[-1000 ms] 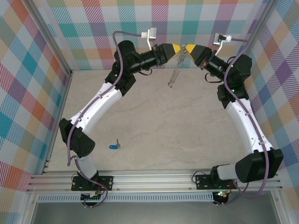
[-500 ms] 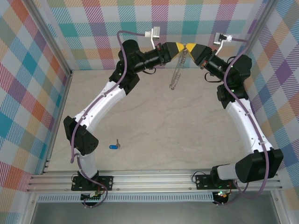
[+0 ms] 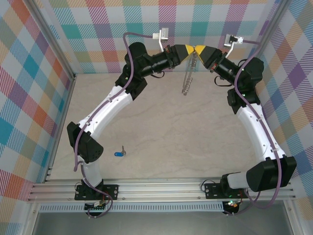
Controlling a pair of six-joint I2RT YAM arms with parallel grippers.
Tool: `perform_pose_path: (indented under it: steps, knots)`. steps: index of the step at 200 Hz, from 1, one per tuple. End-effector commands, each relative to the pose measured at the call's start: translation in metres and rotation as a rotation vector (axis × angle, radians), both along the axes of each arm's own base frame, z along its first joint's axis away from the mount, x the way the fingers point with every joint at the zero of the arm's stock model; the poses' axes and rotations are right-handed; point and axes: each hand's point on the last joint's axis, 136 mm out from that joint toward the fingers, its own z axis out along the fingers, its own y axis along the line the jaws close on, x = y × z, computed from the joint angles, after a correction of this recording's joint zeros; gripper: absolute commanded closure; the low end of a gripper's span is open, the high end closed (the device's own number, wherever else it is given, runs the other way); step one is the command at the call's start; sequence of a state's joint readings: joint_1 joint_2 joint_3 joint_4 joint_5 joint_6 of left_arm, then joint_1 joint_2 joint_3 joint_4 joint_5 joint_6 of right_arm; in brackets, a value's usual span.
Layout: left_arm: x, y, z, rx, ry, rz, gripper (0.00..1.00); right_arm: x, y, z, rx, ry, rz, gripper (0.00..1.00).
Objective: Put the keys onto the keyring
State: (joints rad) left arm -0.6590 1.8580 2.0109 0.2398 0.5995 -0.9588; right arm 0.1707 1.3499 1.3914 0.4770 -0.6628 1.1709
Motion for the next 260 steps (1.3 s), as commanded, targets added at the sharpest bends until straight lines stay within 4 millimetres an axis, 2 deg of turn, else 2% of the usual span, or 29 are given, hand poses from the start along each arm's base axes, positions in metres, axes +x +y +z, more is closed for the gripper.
perform_pose_path:
  steps: [1, 31, 58, 62, 77, 83, 91, 115, 131, 195, 260]
  knots:
    - [-0.012, 0.000, 0.016, -0.047, -0.036, -0.013, 0.85, -0.010, 0.000, 0.015, 0.008, -0.059, 0.001, 1.00]
    - [-0.011, 0.000, 0.015, -0.046, -0.034, -0.012, 1.00, -0.009, 0.000, 0.014, 0.006, -0.053, 0.005, 1.00]
    - [-0.012, -0.001, 0.014, -0.034, -0.052, -0.011, 1.00, -0.007, 0.002, 0.012, -0.010, -0.042, 0.017, 1.00]
    - [-0.012, 0.000, 0.015, -0.028, -0.058, -0.008, 1.00, -0.007, 0.002, 0.011, -0.014, -0.037, 0.017, 0.95]
    - [-0.012, 0.000, 0.010, 0.006, -0.075, -0.007, 1.00, -0.005, -0.006, 0.007, -0.033, -0.008, 0.002, 0.59]
    - [-0.011, 0.000, 0.008, 0.020, -0.080, -0.010, 1.00, -0.005, -0.010, 0.005, -0.042, 0.007, -0.004, 0.52]
    - [-0.011, 0.000, 0.006, 0.036, -0.084, -0.019, 1.00, -0.006, -0.015, 0.001, -0.052, 0.022, -0.008, 0.48]
    - [-0.013, 0.003, 0.001, 0.073, -0.118, -0.062, 1.00, -0.014, -0.032, -0.007, -0.067, 0.051, -0.014, 0.48]
    - [-0.015, 0.003, -0.003, 0.105, -0.135, -0.102, 1.00, -0.023, -0.037, -0.009, -0.086, 0.055, -0.006, 0.48]
    - [-0.025, 0.001, -0.012, 0.179, -0.182, -0.253, 1.00, -0.055, -0.022, 0.000, -0.165, -0.006, 0.146, 0.59]
    - [-0.035, 0.002, -0.008, 0.196, -0.210, -0.309, 1.00, -0.054, -0.019, -0.005, -0.164, 0.012, 0.173, 0.62]
